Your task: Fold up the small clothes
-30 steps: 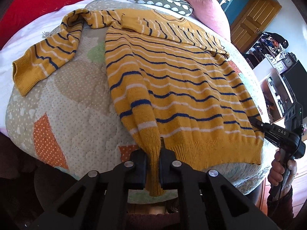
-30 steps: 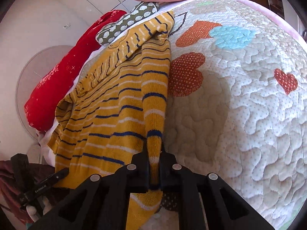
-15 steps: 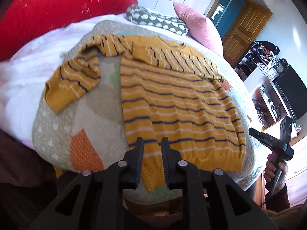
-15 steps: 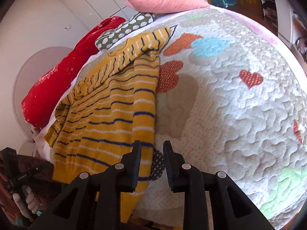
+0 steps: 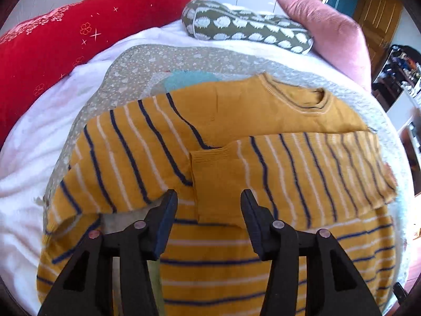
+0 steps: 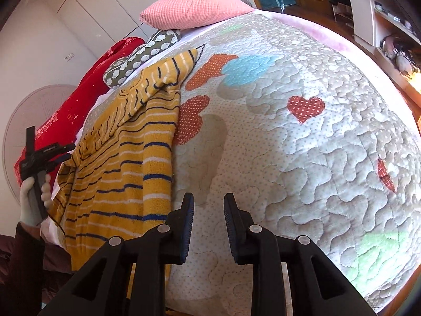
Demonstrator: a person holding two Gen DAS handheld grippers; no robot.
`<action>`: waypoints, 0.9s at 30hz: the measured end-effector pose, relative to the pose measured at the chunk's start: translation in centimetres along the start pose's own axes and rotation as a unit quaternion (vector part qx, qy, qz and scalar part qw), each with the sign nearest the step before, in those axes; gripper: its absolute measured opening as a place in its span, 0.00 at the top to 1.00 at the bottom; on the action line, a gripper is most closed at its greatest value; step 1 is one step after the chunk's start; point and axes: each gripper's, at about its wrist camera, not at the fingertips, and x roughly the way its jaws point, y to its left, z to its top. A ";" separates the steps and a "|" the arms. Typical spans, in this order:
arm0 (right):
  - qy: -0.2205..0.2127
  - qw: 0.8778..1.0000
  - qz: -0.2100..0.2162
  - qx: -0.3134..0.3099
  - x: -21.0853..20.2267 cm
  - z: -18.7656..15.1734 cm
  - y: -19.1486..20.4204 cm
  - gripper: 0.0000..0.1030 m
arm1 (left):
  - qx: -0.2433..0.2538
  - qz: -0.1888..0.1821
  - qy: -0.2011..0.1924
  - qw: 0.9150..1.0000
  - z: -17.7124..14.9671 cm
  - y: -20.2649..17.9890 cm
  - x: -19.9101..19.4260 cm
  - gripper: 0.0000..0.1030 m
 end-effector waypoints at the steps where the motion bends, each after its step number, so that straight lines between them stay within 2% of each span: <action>1: -0.002 1.000 -0.006 0.000 -0.1 0.2 -0.1 0.76 | 0.004 0.005 0.016 1.000 0.4 -0.2 1.5 0.57; 2: -0.004 1.000 -0.014 -0.001 -0.2 0.4 -0.2 0.76 | 0.010 0.004 0.030 0.999 0.6 -0.3 2.6 0.83; 4: -0.009 1.000 -0.026 -0.009 -0.2 1.1 0.0 0.76 | 0.024 0.040 0.034 0.998 0.9 -0.5 3.2 0.95; 6: -0.010 0.999 -0.033 -0.024 0.2 2.3 0.6 0.76 | 0.022 0.040 0.029 0.999 1.3 0.2 3.1 0.97; 8: -0.011 0.999 -0.031 -0.039 0.9 3.9 1.6 0.76 | 0.012 0.056 0.027 0.998 1.8 1.3 3.0 1.00; 10: -0.015 0.998 -0.024 -0.059 2.0 5.8 3.4 0.76 | 0.006 0.107 0.019 0.994 2.2 2.3 3.3 1.00; 11: -0.022 0.997 -0.021 -0.070 2.5 7.0 4.5 0.76 | -0.002 0.115 0.019 0.993 2.2 3.0 3.6 1.00; 14: -0.048 0.994 -0.004 -0.098 4.6 11.1 8.3 0.76 | -0.045 0.074 0.024 0.996 2.0 5.1 3.9 1.00; 18: -0.005 0.996 0.059 -0.071 10.5 16.1 12.0 0.76 | -0.058 0.024 0.001 0.998 1.2 5.8 0.9 1.00; 21: 0.044 0.996 0.051 -0.052 16.1 17.2 13.2 0.76 | -0.065 -0.012 -0.028 0.997 -0.3 6.8 -3.3 0.98; 22: 0.066 0.996 0.040 -0.046 17.9 17.2 13.1 0.76 | -0.070 -0.020 -0.042 0.996 -1.1 7.5 -5.1 0.94; 24: 0.087 0.995 0.003 -0.053 20.0 16.8 13.3 0.76 | -0.082 -0.015 -0.071 0.994 -2.9 9.1 -8.5 0.74; 25: 0.073 0.995 -0.005 -0.065 19.4 16.6 13.8 0.76 | -0.090 -0.002 -0.089 0.992 -4.0 10.2 -10.3 0.58; 26: 0.058 0.995 -0.016 -0.083 18.3 16.1 14.6 0.76 | -0.103 0.019 -0.110 0.988 -5.6 11.4 -12.2 0.47; 27: 0.045 0.993 -0.025 -0.105 17.1 15.6 15.7 0.76 | -0.114 0.037 -0.125 0.985 -6.6 12.3 -13.5 0.45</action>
